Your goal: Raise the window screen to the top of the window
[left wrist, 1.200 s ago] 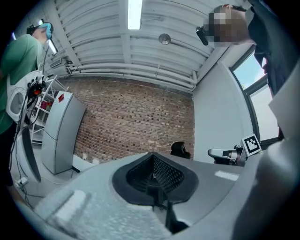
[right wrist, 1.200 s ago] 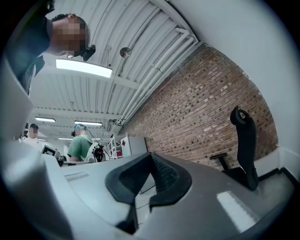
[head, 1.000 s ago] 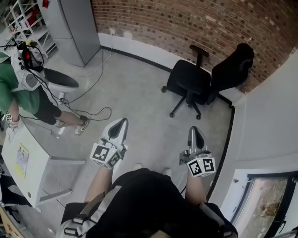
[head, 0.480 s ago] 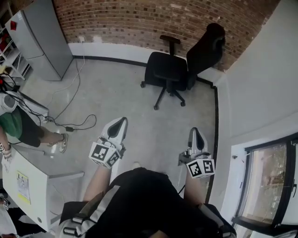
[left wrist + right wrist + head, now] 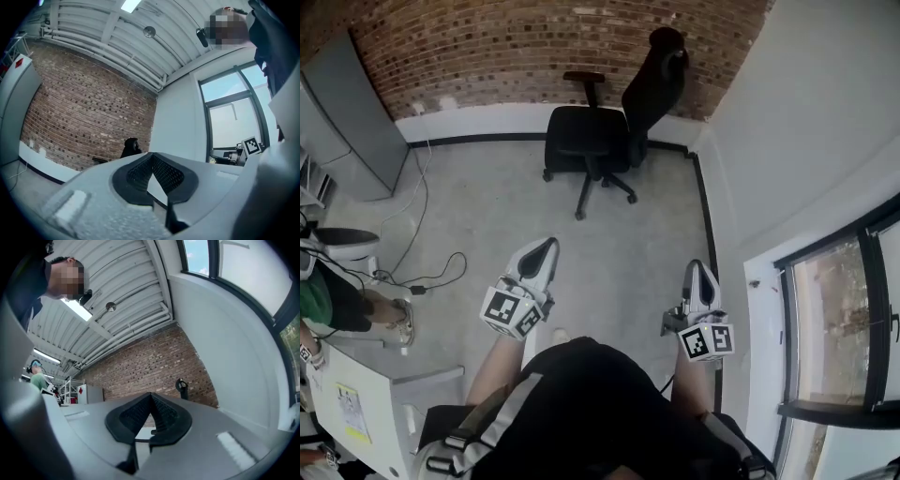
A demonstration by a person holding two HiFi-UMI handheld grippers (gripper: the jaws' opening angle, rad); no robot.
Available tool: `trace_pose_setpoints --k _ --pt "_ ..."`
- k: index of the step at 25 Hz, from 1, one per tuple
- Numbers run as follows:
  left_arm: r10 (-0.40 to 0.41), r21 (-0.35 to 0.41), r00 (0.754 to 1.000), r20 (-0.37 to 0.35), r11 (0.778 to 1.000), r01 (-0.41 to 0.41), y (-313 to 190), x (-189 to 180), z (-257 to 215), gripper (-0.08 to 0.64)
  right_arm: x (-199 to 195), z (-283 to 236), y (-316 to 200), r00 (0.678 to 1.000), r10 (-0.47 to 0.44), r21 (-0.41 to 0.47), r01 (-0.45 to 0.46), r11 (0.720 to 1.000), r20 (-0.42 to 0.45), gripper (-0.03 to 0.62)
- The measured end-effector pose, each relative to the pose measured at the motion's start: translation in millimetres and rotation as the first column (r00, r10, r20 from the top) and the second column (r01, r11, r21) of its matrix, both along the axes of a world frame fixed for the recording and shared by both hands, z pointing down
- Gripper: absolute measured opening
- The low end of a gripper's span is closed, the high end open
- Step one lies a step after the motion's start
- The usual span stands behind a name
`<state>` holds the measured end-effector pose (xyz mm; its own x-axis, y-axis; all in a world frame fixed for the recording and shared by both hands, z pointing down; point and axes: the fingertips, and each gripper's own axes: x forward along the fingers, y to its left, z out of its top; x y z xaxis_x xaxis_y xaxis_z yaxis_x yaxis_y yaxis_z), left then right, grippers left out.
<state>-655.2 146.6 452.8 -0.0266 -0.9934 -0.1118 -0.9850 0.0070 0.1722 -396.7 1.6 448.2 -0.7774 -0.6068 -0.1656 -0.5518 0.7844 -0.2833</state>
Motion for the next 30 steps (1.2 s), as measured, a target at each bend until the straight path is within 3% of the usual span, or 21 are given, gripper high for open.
trace_pose_setpoints --k 9,19,26,30 --pt "0.175 0.001 0.984 -0.013 0.985 -0.175 -55 93 -1 0.005 110 -2 -11 0.986 0.164 -0.002 -0.164 0.986 0.003 0.006" --pt "0.306 0.015 0.952 0.005 0.952 -0.306 -94 176 -4 0.005 206 -1 -7 0.953 0.303 0.012 -0.303 0.953 0.023 0.005" --pt "0.413 0.021 0.911 -0.013 0.911 -0.413 -114 247 -3 0.005 273 1 5 0.921 0.390 0.020 -0.390 0.921 0.018 0.005" --pt "0.494 0.007 0.869 -0.032 0.870 -0.494 -119 288 2 0.005 309 6 22 0.889 0.457 0.021 -0.457 0.889 0.008 0.005"
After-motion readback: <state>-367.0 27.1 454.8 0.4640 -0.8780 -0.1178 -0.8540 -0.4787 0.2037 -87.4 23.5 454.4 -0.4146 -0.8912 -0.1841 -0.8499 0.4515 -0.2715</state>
